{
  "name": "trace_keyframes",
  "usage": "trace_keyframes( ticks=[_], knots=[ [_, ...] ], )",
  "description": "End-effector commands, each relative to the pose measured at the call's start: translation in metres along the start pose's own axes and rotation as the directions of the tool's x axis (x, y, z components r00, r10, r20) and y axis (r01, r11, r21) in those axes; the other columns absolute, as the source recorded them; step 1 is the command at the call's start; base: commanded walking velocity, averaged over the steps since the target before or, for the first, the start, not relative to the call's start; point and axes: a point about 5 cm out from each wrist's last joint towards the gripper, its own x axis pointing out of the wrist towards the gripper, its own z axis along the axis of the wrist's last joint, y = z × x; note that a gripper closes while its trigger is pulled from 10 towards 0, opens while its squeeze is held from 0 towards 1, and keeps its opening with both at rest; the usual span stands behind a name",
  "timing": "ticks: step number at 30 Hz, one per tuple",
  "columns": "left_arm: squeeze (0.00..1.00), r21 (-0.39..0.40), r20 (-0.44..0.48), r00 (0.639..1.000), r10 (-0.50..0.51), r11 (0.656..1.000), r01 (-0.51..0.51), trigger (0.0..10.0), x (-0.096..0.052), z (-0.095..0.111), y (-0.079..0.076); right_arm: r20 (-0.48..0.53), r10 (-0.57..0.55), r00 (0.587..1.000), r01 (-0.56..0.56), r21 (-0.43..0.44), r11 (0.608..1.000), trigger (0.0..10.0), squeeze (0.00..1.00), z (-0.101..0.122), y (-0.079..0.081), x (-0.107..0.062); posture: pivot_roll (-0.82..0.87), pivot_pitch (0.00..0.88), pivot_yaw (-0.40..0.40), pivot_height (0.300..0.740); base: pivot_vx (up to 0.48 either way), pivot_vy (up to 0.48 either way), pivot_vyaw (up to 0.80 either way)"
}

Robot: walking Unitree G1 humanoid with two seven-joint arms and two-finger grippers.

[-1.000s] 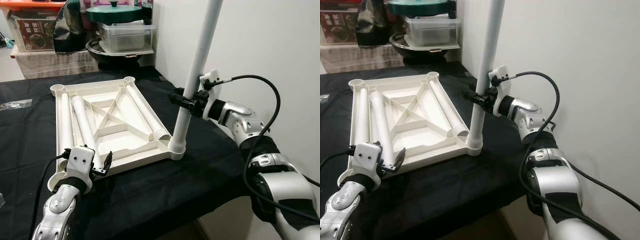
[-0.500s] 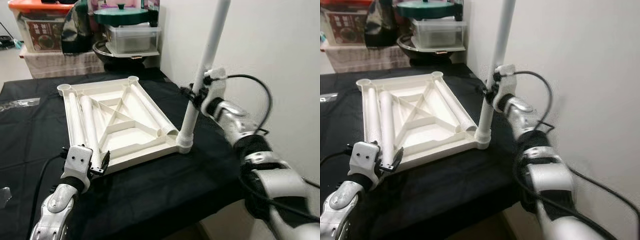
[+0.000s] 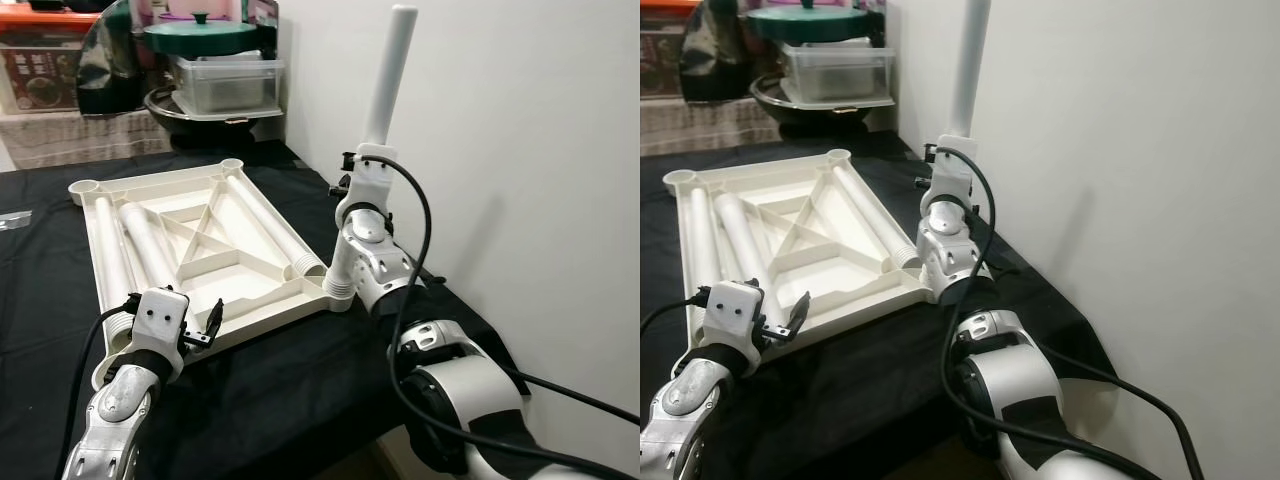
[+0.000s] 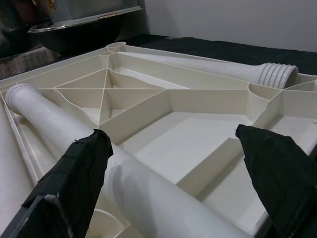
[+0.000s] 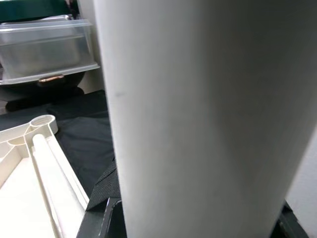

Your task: Building children table

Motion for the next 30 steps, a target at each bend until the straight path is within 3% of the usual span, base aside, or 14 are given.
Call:
trace_keyframes(
  ticks=[1, 6, 7, 8, 13, 14, 16, 19, 20, 24, 25, 26, 29, 30],
  knots=[
    [0.0, -0.006, -0.03, 1.0, 0.008, 1.0, -0.009, 10.0, -0.003, -0.008, -0.002, -0.227, -0.031, 0.973, 0.03, -0.008, 1.0, 0.0, 0.0, -0.047, 0.0, -0.008, 0.07, 0.0, -0.12, 0.74, 0.0, 0.0, 0.0],
    [0.0, -0.01, -0.031, 0.999, 0.01, 1.0, -0.01, 10.0, -0.004, -0.008, -0.004, -0.224, -0.048, 0.973, 0.047, -0.012, 0.999, 0.0, 0.0, -0.044, -0.001, -0.011, 0.07, 0.0, -0.121, 0.74, 0.0, 0.0, 0.0],
    [0.0, -0.01, -0.032, 0.999, 0.01, 1.0, -0.01, 10.0, -0.004, -0.008, -0.004, -0.228, -0.042, 0.973, 0.04, -0.011, 0.999, 6.3, 0.0, -0.044, -0.001, -0.012, 0.07, 0.0, -0.116, 0.74, 0.0, 0.0, 0.0],
    [0.0, -0.01, -0.032, 0.999, 0.009, 1.0, -0.01, 10.0, -0.004, -0.008, -0.004, -0.23, -0.024, 0.973, 0.024, -0.003, 1.0, 10.0, 0.0, -0.044, -0.001, -0.012, 0.07, 0.0, -0.116, 0.74, 0.0, 0.0, 0.0],
    [0.0, -0.011, -0.033, 0.999, 0.008, 1.0, -0.008, 10.0, -0.004, -0.008, -0.004, -0.217, -0.019, 0.976, 0.023, 0.017, 1.0, 10.0, 0.0, -0.043, -0.004, -0.014, 0.06, 0.0, -0.109, 0.74, 0.0, 0.0, 0.0],
    [0.0, -0.011, -0.033, 0.999, 0.006, 1.0, -0.007, 10.0, -0.004, -0.008, -0.004, -0.203, -0.02, 0.979, 0.027, 0.035, 0.999, 10.0, 1.0, -0.042, -0.006, -0.015, 0.06, 0.0, -0.109, 0.74, 0.0, 0.0, 0.0],
    [0.0, -0.011, -0.033, 0.999, 0.005, 1.0, -0.006, 10.0, -0.004, -0.008, -0.004, -0.187, 0.014, 0.982, -0.005, 0.047, 0.999, 10.0, 1.0, -0.037, -0.008, -0.016, 0.06, 0.0, -0.102, 0.74, 0.0, 0.0, 0.0],
    [0.0, -0.01, -0.032, 0.999, 0.007, 1.0, -0.007, 10.0, -0.004, -0.008, -0.003, -0.064, 0.109, 0.992, -0.107, 0.035, 0.994, 10.0, 1.0, -0.01, -0.019, -0.015, 0.06, 0.0, -0.101, 0.74, 0.0, 0.0, 0.0],
    [0.0, -0.01, -0.032, 0.999, 0.007, 1.0, -0.007, 10.0, -0.004, -0.008, -0.003, -0.064, 0.109, 0.992, -0.107, 0.035, 0.994, 10.0, 1.0, -0.01, -0.019, -0.015, 0.06, 0.0, -0.101, 0.74, 0.0, 0.0, 0.0],
    [0.0, -0.008, -0.033, 0.999, 0.011, 1.0, -0.011, 10.0, -0.005, -0.008, -0.001, -0.013, 0.241, 0.97, -0.241, -0.006, 0.97, 10.0, 1.0, 0.01, -0.027, -0.012, 0.06, 0.0, -0.101, 0.74, 0.0, 0.0, 0.0],
    [0.0, -0.006, -0.034, 0.999, 0.014, 1.0, -0.014, 10.0, -0.006, -0.008, 0.0, -0.003, 0.382, 0.924, -0.382, -0.078, 0.921, 10.0, 0.0, 0.023, -0.039, -0.009, 0.06, 0.0, -0.1, 0.74, 0.0, 0.0, 0.0],
    [0.0, -0.006, -0.034, 0.999, 0.014, 1.0, -0.014, 10.0, -0.006, -0.008, 0.0, -0.003, 0.382, 0.924, -0.382, -0.078, 0.921, 10.0, 0.0, 0.023, -0.039, -0.009, 0.06, 0.0, -0.1, 0.74, 0.0, 0.0, 0.0],
    [0.0, -0.006, -0.033, 0.999, 0.017, 1.0, -0.017, 10.0, -0.006, -0.008, 0.0, -0.006, 0.518, 0.855, -0.512, -0.166, 0.843, 10.0, 0.0, 0.041, -0.066, -0.001, 0.06, 0.0, -0.101, 0.74, 0.0, 0.0, 0.0],
    [0.0, -0.006, -0.033, 0.999, 0.018, 1.0, -0.018, 10.0, -0.006, -0.008, 0.001, -0.011, 0.566, 0.825, -0.56, -0.155, 0.814, 10.0, 0.0, 0.046, -0.071, -0.001, 0.06, 0.0, -0.101, 0.74, 0.0, 0.0, 0.0]
  ],
)
